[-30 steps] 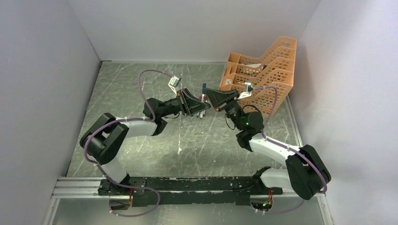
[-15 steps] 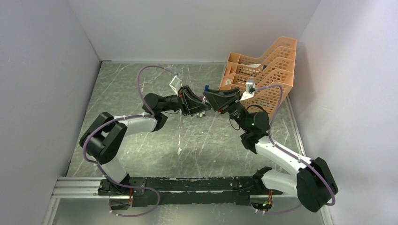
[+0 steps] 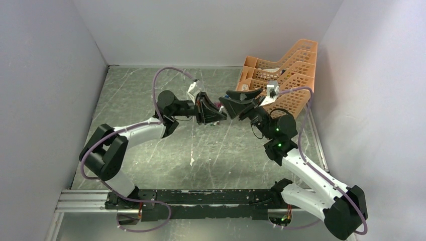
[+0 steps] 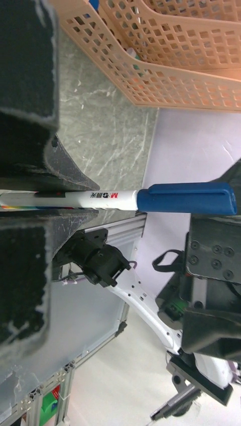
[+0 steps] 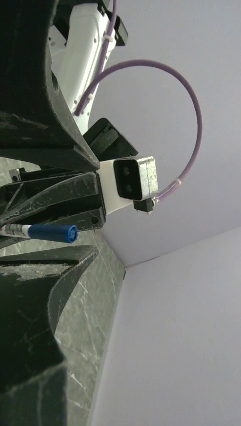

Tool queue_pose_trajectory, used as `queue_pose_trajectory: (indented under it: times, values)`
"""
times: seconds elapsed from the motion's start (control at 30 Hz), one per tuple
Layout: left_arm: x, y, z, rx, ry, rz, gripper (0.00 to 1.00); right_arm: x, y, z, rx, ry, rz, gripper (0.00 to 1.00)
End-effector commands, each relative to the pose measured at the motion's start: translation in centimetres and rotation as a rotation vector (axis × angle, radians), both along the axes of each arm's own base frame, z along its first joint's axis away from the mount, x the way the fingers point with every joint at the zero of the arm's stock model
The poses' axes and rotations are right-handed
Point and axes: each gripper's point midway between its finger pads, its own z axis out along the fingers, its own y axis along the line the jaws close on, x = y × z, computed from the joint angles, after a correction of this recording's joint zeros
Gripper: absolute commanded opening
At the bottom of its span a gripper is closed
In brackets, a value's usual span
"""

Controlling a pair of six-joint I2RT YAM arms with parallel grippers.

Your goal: Insert the pens into the pen caps

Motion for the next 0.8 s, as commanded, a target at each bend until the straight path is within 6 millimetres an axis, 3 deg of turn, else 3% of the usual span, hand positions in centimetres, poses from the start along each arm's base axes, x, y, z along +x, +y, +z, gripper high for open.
queue_pose_trajectory:
  times: [0.0,0.1,0.33,0.43,0.57,0.77]
  values:
    - [-0.2,-0.3,0.9,0.025,-0.093,0.009,0.07,0.7,-0.2,-0.4,-0.057,0.009,-0.042,0.52]
    - [-0.2,-0.1,1.0,0.020,-0.093,0.018,0.07,0.8,-0.1,-0.5,-0.067,0.014,-0.042,0.45]
    - [-0.5,-0.3,1.7,0.007,-0.104,0.012,0.07,1.1,0.0,-1.2,-0.083,0.025,-0.047,0.40]
    - [-0.5,-0.3,1.8,0.008,-0.102,0.009,0.07,1.2,0.1,-1.3,-0.084,0.032,-0.048,0.30]
    - [-0.7,-0.4,1.9,0.008,-0.099,0.006,0.07,1.5,0.1,-1.8,-0.086,0.053,-0.054,0.02]
    - [-0.8,-0.5,2.5,-0.016,-0.088,-0.017,0.07,1.3,0.4,-3.0,-0.104,0.087,-0.032,0.00]
